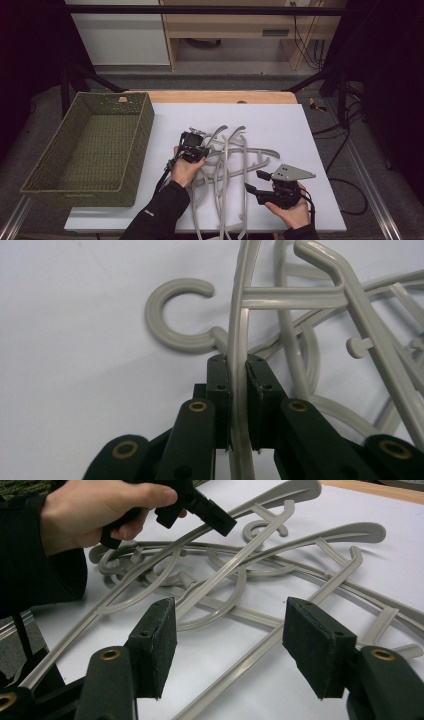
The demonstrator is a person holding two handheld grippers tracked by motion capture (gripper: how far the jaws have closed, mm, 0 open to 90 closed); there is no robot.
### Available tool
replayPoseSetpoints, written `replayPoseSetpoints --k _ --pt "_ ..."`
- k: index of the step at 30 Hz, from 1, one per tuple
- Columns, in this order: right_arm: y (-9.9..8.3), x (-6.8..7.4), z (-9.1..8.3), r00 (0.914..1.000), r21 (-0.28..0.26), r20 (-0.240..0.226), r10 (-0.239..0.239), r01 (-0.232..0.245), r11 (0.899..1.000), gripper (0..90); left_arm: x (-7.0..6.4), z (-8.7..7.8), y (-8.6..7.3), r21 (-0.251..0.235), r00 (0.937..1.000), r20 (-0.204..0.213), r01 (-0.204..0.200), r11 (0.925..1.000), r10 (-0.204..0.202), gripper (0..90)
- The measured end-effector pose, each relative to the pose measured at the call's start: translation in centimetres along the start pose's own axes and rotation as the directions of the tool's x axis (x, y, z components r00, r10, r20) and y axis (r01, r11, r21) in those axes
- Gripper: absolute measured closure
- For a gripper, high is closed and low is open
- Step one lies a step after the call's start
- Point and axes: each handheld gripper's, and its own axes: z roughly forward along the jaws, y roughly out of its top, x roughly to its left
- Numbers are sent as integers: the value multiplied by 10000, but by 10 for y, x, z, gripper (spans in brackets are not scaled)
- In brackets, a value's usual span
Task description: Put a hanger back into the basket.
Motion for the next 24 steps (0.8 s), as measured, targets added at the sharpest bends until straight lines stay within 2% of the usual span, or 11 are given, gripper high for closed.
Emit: replayPoseSetpoints --k 1,2,4,8,10,12,16,17,24 --pt "0 0 0 10000 -3 -25 23 -23 10000 384 0 0 0 0 10000 0 0 10000 0 818" --pt "0 0 0 10000 1 -21 2 -2 10000 385 -4 -3 5 -7 9997 22 -240 9997 240 819" --pt "0 0 0 10000 1 -16 16 -16 10000 386 -5 -5 8 -53 9993 59 -372 9993 372 819" --pt "0 -1 0 10000 -42 -2 71 -71 10000 391 -7 -8 21 -153 9968 -180 -782 9968 779 819" --pt "0 -1 0 10000 -44 -7 64 -64 10000 392 -6 -4 24 -63 9957 -311 -870 9962 868 818" --pt "0 0 0 10000 -38 -26 -1 1 10000 393 -5 10 23 172 9963 -273 -808 9966 813 817" --pt "0 -1 0 10000 -41 -37 -10 10 10000 394 -7 21 20 344 9962 -358 -785 9963 798 817" --pt "0 -1 0 10000 -32 -51 -4 3 10000 395 -7 26 19 564 9950 -429 -875 9946 900 816" --pt "0 0 0 10000 -56 -57 -3 3 10000 396 -9 33 15 678 9926 -569 -1033 9923 1072 814"
